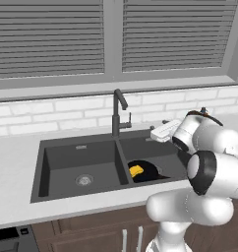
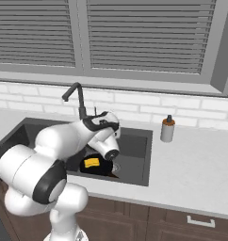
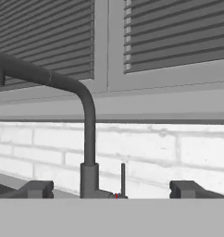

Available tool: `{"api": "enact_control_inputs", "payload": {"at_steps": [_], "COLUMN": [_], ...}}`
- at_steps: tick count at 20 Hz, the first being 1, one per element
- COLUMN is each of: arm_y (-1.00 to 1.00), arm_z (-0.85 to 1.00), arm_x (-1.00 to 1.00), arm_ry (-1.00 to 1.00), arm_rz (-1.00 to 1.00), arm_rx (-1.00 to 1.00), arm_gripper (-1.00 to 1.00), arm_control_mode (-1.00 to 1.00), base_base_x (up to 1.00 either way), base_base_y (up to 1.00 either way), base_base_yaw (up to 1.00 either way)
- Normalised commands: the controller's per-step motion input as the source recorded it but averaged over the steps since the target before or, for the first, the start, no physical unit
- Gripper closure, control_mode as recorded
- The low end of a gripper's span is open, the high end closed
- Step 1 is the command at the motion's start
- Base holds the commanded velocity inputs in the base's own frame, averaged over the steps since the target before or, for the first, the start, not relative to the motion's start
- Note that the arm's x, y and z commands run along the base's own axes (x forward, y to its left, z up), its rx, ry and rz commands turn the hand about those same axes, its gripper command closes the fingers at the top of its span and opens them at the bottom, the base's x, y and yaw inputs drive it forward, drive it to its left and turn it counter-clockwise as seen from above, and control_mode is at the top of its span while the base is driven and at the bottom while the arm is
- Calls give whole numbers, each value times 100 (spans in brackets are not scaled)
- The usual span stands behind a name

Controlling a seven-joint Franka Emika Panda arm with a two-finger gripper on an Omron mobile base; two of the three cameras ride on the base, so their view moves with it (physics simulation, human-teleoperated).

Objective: Pick the pan and sponge and place them into the sink. Then turn on the water.

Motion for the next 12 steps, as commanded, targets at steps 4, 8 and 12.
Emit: {"api": "enact_control_inputs", "payload": {"at_steps": [4,8,12], "arm_y": [4,8,7], "arm_z": [-22,-23,-17], "arm_x": [26,24,15], "arm_ry": [12,8,5], "arm_rz": [-1,-1,-1], "arm_rx": [-1,-4,-2], "arm_gripper": [-100,-100,-100], "arm_control_mode": [-100,-100,-100], "base_base_x": [0,0,0], "base_base_y": [0,0,0], "base_base_yaw": [0,0,0]}}
